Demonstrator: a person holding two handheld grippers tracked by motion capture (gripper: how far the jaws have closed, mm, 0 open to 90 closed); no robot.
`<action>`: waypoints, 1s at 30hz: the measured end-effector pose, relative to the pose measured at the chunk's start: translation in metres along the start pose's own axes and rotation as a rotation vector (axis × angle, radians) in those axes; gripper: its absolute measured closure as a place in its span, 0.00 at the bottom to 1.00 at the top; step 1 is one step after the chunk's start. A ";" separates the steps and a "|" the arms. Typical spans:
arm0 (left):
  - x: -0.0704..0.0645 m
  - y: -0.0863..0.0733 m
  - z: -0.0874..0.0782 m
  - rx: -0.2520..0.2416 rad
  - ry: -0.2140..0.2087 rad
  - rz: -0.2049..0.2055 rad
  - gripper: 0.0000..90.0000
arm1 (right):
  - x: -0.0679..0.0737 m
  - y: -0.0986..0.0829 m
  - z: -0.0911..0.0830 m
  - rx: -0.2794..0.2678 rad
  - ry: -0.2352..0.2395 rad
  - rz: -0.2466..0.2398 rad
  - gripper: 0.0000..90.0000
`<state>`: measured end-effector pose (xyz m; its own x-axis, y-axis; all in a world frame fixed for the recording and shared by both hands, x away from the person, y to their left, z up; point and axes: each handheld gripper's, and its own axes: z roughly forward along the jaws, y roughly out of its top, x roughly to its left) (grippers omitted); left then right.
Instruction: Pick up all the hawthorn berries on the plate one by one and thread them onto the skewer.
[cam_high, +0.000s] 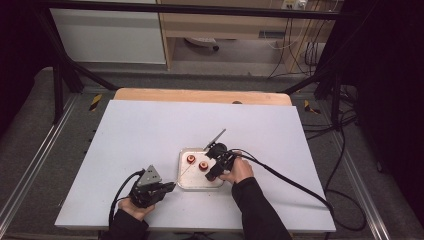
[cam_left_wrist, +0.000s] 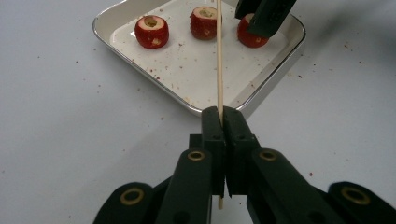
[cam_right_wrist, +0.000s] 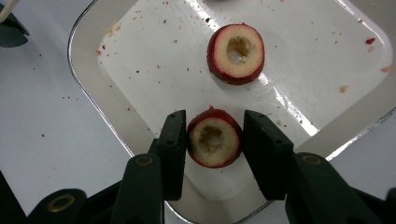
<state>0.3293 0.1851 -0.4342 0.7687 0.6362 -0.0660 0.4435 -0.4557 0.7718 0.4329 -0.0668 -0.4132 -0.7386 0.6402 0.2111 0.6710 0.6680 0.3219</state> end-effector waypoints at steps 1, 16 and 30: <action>0.000 0.000 0.000 -0.001 0.000 0.000 0.98 | 0.000 0.000 0.000 -0.002 0.002 0.005 0.68; -0.003 0.002 -0.003 -0.037 0.006 -0.003 0.98 | 0.004 -0.011 -0.043 -0.234 0.007 0.036 0.68; -0.008 0.004 -0.003 -0.083 0.032 -0.046 0.98 | -0.007 -0.037 -0.059 -0.580 0.075 0.158 0.69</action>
<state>0.3231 0.1801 -0.4288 0.7327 0.6755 -0.0831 0.4373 -0.3737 0.8180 0.4093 -0.1179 -0.3723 -0.6494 0.6723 0.3553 0.6436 0.2371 0.7277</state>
